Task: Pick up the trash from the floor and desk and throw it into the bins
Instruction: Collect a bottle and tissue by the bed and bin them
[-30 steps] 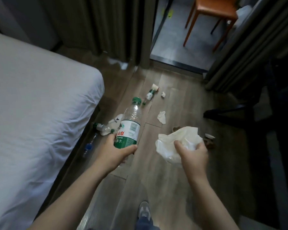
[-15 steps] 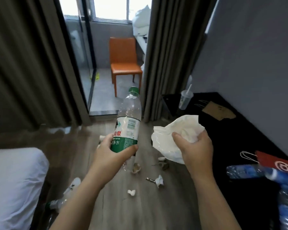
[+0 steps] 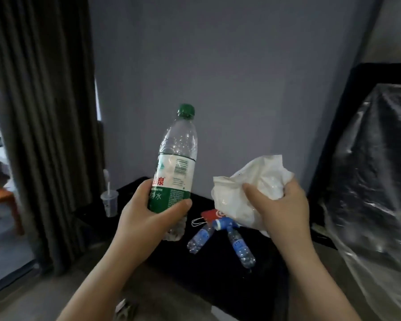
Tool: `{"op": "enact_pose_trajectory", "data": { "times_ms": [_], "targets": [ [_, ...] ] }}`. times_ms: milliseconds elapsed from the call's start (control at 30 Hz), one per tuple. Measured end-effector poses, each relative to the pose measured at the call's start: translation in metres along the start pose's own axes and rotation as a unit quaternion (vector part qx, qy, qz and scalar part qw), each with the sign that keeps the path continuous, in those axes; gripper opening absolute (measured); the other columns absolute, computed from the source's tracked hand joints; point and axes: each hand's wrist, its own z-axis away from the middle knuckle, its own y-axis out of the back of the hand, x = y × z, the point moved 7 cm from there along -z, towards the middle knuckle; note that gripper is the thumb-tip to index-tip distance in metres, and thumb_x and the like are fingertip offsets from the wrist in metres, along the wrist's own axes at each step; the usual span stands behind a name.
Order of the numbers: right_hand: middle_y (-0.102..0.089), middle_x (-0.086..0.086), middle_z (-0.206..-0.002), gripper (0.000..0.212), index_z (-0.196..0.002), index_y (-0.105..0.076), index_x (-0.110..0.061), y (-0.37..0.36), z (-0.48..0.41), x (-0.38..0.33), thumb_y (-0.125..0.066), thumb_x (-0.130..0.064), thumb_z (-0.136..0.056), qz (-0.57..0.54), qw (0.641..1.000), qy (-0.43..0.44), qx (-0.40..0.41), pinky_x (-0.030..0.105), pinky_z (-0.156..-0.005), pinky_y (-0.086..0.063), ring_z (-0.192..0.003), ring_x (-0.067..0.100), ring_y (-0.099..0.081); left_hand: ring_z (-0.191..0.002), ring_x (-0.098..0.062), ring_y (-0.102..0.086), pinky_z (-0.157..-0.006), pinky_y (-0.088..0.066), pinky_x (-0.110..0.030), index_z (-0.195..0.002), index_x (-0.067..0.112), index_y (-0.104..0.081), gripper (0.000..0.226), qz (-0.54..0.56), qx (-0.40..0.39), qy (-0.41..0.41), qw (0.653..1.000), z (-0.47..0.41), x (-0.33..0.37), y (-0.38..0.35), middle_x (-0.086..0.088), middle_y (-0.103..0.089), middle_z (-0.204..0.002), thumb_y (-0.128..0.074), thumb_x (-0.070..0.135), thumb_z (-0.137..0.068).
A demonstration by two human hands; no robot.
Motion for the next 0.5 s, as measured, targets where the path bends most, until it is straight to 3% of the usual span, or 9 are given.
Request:
{"op": "enact_pose_trajectory", "data": {
  "times_ms": [67, 133, 233, 400, 500],
  "targets": [
    [-0.067, -0.013, -0.089, 0.030, -0.093, -0.059, -0.029, 0.053, 0.004, -0.017, -0.079, -0.018, -0.074, 0.020, 0.998, 0.014, 0.056, 0.006, -0.059, -0.045, -0.079, -0.003, -0.063, -0.075, -0.005, -0.070, -0.063, -0.055, -0.022, -0.100, 0.037, -0.060, 0.040, 0.015, -0.059, -0.024, 0.998, 0.005, 0.023, -0.045, 0.012, -0.072, -0.088, -0.082, 0.034, -0.066],
    [-0.068, -0.013, -0.090, 0.032, -0.097, -0.061, -0.029, 0.110, 0.010, -0.032, -0.080, -0.021, -0.072, 0.049, 0.992, 0.022, 0.116, 0.014, -0.066, -0.049, -0.081, -0.001, -0.064, -0.073, -0.003, -0.069, -0.057, -0.052, -0.016, -0.099, 0.034, -0.060, 0.044, 0.044, -0.109, -0.039, 0.992, 0.013, 0.043, -0.091, 0.013, -0.072, -0.085, -0.083, 0.035, -0.061],
    [-0.067, -0.016, -0.087, 0.030, -0.093, -0.059, -0.032, 0.193, 0.027, -0.057, -0.079, -0.022, -0.073, 0.087, 0.976, 0.032, 0.199, 0.016, -0.068, -0.050, -0.081, -0.003, -0.063, -0.072, 0.003, -0.066, -0.050, -0.047, -0.009, -0.096, 0.036, -0.059, 0.035, 0.069, -0.183, -0.071, 0.978, 0.036, 0.069, -0.163, 0.025, -0.069, -0.085, -0.081, 0.027, -0.070],
    [-0.071, -0.009, -0.087, 0.027, -0.090, -0.061, -0.030, 0.320, 0.070, -0.094, -0.078, -0.015, -0.076, 0.123, 0.944, 0.064, 0.300, 0.029, -0.071, -0.056, -0.083, 0.007, -0.068, -0.071, 0.005, -0.066, -0.050, -0.046, -0.007, -0.098, 0.037, -0.060, 0.035, 0.100, -0.311, -0.119, 0.938, 0.100, 0.118, -0.279, 0.025, -0.069, -0.085, -0.080, 0.025, -0.072],
    [-0.073, -0.015, -0.089, 0.029, -0.093, -0.063, -0.028, 0.392, 0.099, -0.109, -0.078, -0.010, -0.077, 0.130, 0.925, 0.082, 0.348, 0.025, -0.069, -0.057, -0.083, 0.004, -0.070, -0.077, 0.001, -0.068, -0.060, -0.053, -0.016, -0.098, 0.042, -0.059, 0.040, 0.115, -0.382, -0.144, 0.906, 0.146, 0.148, -0.345, 0.022, -0.070, -0.091, -0.083, 0.040, -0.067]
  ]
}}
